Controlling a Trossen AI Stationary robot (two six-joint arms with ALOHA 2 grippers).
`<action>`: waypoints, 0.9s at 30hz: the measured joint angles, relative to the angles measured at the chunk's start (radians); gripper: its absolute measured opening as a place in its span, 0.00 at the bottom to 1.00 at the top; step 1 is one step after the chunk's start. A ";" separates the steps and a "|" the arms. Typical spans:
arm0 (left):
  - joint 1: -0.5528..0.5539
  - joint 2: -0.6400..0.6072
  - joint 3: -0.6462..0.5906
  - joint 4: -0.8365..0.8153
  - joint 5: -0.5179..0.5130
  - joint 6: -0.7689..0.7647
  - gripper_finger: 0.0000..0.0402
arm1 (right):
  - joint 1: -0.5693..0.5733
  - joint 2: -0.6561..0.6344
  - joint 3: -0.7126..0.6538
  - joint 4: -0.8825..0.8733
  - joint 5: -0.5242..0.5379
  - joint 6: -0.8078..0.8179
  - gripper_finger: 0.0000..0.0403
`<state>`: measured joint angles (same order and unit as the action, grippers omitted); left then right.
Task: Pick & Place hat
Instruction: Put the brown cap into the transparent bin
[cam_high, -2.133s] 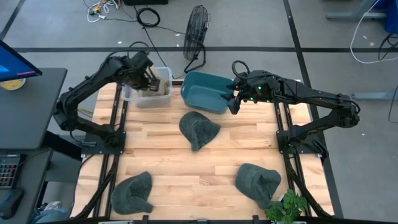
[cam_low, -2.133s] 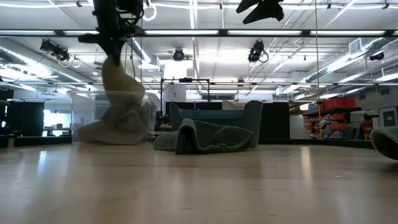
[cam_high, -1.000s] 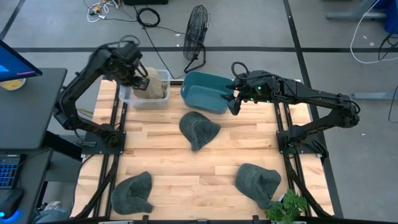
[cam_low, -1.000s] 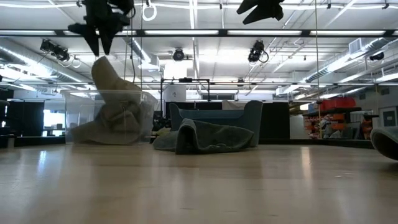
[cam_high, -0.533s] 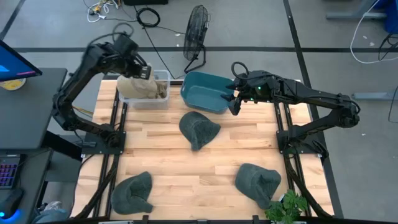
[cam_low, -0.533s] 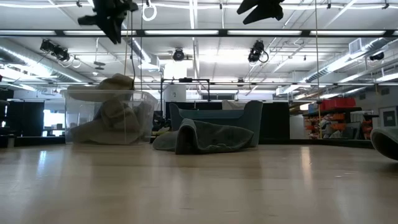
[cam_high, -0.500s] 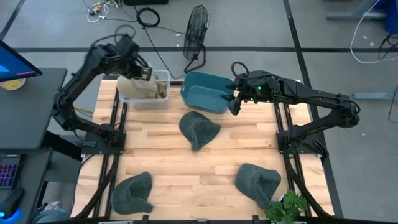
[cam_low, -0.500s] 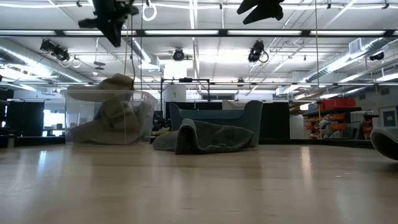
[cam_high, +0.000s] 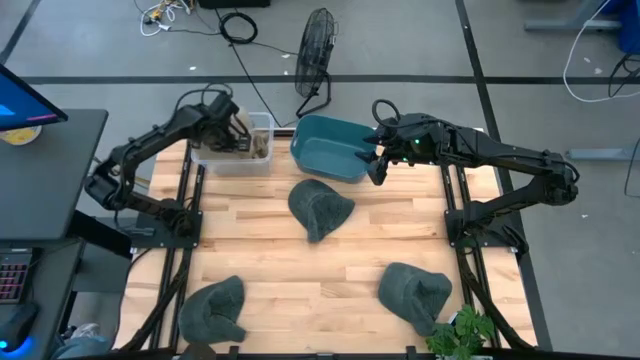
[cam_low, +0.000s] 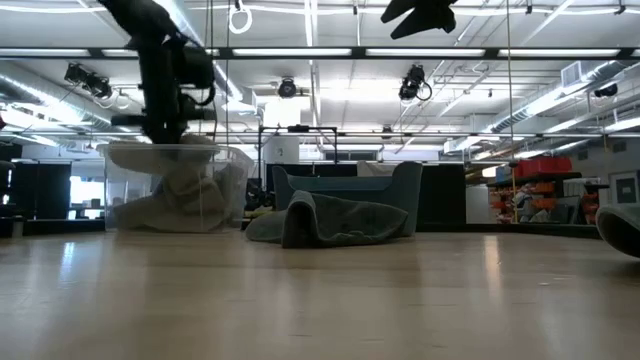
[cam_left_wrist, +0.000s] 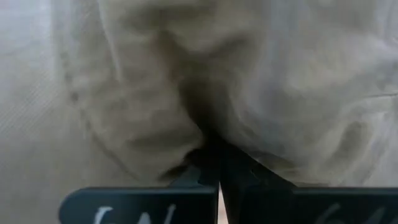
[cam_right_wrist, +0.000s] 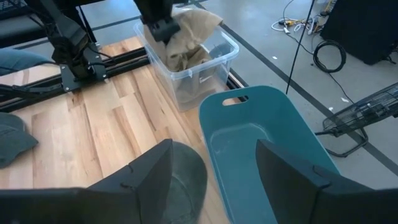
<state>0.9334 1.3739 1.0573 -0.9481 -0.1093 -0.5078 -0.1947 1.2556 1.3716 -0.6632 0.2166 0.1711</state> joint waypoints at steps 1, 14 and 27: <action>0.007 -0.001 -0.029 0.035 0.021 0.001 0.01 | 0.000 0.000 0.000 0.000 0.000 0.000 0.58; 0.000 -0.013 0.030 0.072 0.165 0.049 0.01 | 0.000 0.000 0.000 0.000 0.000 0.000 0.58; 0.018 -0.014 0.213 -0.106 -0.092 0.073 0.01 | 0.000 0.000 0.000 0.000 -0.001 0.003 0.58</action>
<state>0.9512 1.3597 1.2708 -1.0537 -0.2011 -0.4348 -0.1945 1.2556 1.3716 -0.6632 0.2153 0.1745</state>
